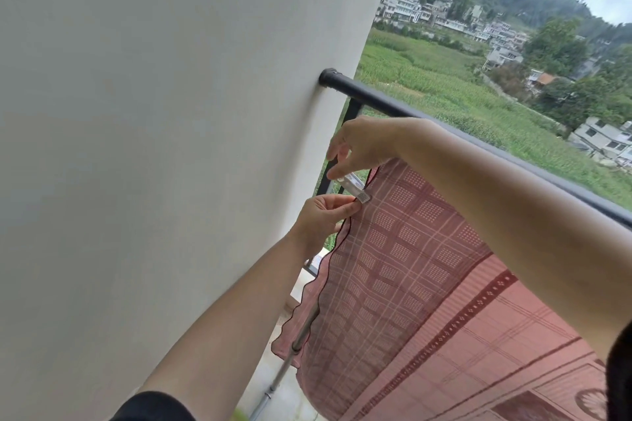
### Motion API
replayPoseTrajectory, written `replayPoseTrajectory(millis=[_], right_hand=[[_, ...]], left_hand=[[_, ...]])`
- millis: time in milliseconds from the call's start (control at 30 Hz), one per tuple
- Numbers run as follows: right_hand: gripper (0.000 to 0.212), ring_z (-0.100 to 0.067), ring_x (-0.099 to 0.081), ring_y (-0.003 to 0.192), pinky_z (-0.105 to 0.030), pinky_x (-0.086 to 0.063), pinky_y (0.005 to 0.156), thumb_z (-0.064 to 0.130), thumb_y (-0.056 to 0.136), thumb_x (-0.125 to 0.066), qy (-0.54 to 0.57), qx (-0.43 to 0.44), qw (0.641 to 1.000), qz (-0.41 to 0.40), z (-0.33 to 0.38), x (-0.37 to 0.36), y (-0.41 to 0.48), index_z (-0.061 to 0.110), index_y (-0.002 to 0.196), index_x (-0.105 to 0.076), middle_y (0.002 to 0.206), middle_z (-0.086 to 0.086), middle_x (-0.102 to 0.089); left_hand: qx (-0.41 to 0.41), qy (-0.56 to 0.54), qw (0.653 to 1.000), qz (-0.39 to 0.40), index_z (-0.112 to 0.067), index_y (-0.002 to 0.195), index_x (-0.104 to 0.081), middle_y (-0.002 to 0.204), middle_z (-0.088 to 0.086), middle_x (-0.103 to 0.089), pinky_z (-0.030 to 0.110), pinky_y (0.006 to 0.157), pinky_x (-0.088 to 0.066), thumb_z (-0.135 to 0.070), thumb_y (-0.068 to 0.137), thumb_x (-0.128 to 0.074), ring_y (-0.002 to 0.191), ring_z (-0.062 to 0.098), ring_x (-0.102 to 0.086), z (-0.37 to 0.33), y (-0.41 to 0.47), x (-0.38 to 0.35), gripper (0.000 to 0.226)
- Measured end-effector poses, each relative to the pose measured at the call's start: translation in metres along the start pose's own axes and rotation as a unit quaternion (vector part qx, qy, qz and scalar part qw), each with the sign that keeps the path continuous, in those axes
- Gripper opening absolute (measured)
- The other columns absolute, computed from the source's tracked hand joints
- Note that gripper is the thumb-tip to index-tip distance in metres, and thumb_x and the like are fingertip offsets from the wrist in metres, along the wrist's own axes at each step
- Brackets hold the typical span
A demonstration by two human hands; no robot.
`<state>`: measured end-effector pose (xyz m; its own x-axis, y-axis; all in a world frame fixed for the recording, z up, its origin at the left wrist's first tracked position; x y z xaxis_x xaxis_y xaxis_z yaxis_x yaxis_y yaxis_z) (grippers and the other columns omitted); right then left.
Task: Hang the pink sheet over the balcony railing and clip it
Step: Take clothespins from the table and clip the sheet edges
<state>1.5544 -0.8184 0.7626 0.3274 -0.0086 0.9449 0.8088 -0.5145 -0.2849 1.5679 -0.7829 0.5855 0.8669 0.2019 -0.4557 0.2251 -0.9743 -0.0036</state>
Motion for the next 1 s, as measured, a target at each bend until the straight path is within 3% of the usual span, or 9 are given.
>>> replayPoseTrajectory(millis=[67, 133, 233, 367, 433, 533, 633, 767, 1000], right_hand=[[0.047, -0.016, -0.059, 0.115, -0.041, -0.046, 0.104, 0.059, 0.090, -0.058, 0.000, -0.007, 0.998, -0.062, -0.004, 0.010, -0.004, 0.032, 0.129, -0.062, 0.124, 0.006, -0.066], [0.044, -0.016, -0.063, 0.109, -0.040, -0.052, 0.095, 0.059, 0.094, -0.052, -0.021, -0.013, 0.987, -0.156, -0.010, 0.023, -0.013, 0.031, 0.127, -0.062, 0.121, 0.005, -0.068], [0.041, -0.021, -0.065, 0.097, -0.041, -0.055, 0.080, 0.054, 0.098, -0.047, -0.062, -0.036, 0.946, -0.317, -0.020, 0.034, -0.038, 0.026, 0.124, -0.063, 0.117, 0.000, -0.069], [0.037, -0.029, -0.057, 0.117, -0.044, -0.046, 0.096, 0.038, 0.098, -0.050, -0.088, -0.033, 0.855, -0.509, -0.017, 0.005, -0.083, 0.015, 0.125, -0.063, 0.127, -0.009, -0.063], [0.040, -0.031, -0.043, 0.136, -0.047, -0.034, 0.112, 0.034, 0.096, -0.054, -0.081, -0.057, 0.828, -0.552, -0.013, -0.035, -0.104, 0.015, 0.130, -0.061, 0.143, -0.015, -0.052], [0.051, -0.039, -0.026, 0.146, -0.054, -0.019, 0.120, 0.030, 0.094, -0.060, -0.042, -0.117, 0.833, -0.538, -0.016, -0.126, -0.137, 0.012, 0.141, -0.054, 0.156, -0.022, -0.029], [0.065, -0.040, -0.013, 0.151, -0.058, -0.017, 0.120, 0.032, 0.096, -0.060, -0.007, -0.216, 0.872, -0.440, -0.029, -0.225, -0.181, 0.008, 0.151, -0.036, 0.162, -0.023, -0.014], [0.072, -0.035, -0.001, 0.153, -0.058, -0.015, 0.121, 0.037, 0.099, -0.053, 0.041, -0.328, 0.886, -0.325, -0.053, -0.312, -0.251, 0.011, 0.157, -0.020, 0.165, -0.018, 0.000], [0.075, -0.038, -0.004, 0.152, -0.057, -0.016, 0.120, 0.042, 0.096, -0.050, 0.113, -0.462, 0.826, -0.302, -0.102, -0.361, -0.393, 0.015, 0.158, -0.016, 0.165, -0.017, -0.003]], left_hand=[[-0.010, 0.036, 0.998, -0.045, -0.004, 0.099, -0.074, 0.090, 0.010, -0.072, 0.040, 0.086, -0.052, -0.012, 0.086, -0.073, 0.093, 0.022, -0.069, -0.004, -0.003, 0.011, 0.015], [-0.025, 0.080, 0.989, -0.125, -0.011, 0.088, -0.074, 0.075, 0.003, -0.067, 0.031, 0.074, -0.054, -0.009, 0.088, -0.070, 0.077, 0.018, -0.063, -0.012, -0.007, 0.031, 0.005], [-0.061, 0.181, 0.956, -0.220, -0.020, 0.081, -0.071, 0.071, -0.006, -0.066, 0.023, 0.067, -0.049, -0.010, 0.088, -0.068, 0.066, 0.008, -0.059, -0.030, -0.016, 0.059, 0.012], [-0.104, 0.308, 0.910, -0.258, -0.022, 0.088, -0.071, 0.082, -0.004, -0.070, 0.026, 0.075, -0.052, -0.023, 0.089, -0.066, 0.077, 0.013, -0.064, -0.038, -0.027, 0.070, 0.006], [-0.103, 0.356, 0.891, -0.261, -0.023, 0.095, -0.071, 0.093, -0.002, -0.069, 0.029, 0.081, -0.051, -0.030, 0.091, -0.061, 0.086, 0.015, -0.064, -0.024, -0.036, 0.066, 0.013], [-0.095, 0.405, 0.873, -0.254, -0.021, 0.108, -0.067, 0.110, -0.001, -0.060, 0.030, 0.087, -0.044, -0.029, 0.096, -0.054, 0.102, 0.014, -0.059, 0.014, -0.054, 0.054, 0.020], [-0.110, 0.434, 0.871, -0.199, -0.017, 0.115, -0.066, 0.110, -0.004, -0.058, 0.033, 0.092, -0.044, -0.022, 0.098, -0.052, 0.110, 0.017, -0.056, 0.058, -0.075, 0.030, 0.022], [-0.126, 0.497, 0.855, -0.083, -0.016, 0.115, -0.063, 0.119, -0.002, -0.060, 0.030, 0.094, -0.039, -0.019, 0.099, -0.048, 0.115, 0.020, -0.051, 0.101, -0.096, -0.024, 0.022], [-0.103, 0.513, 0.852, 0.021, -0.025, 0.136, -0.047, 0.148, -0.003, -0.036, 0.046, 0.105, -0.042, -0.037, 0.099, -0.044, 0.132, 0.021, -0.043, 0.137, -0.128, -0.148, 0.038]])
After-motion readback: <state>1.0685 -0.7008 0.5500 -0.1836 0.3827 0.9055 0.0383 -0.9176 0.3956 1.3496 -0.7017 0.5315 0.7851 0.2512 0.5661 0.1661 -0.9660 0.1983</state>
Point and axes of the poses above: each hand's wrist, its own y-axis towards the middle knuckle, its own x-axis out of the back of the hand, z = x × y, the point moved 6 cm from there along y, towards the middle knuckle
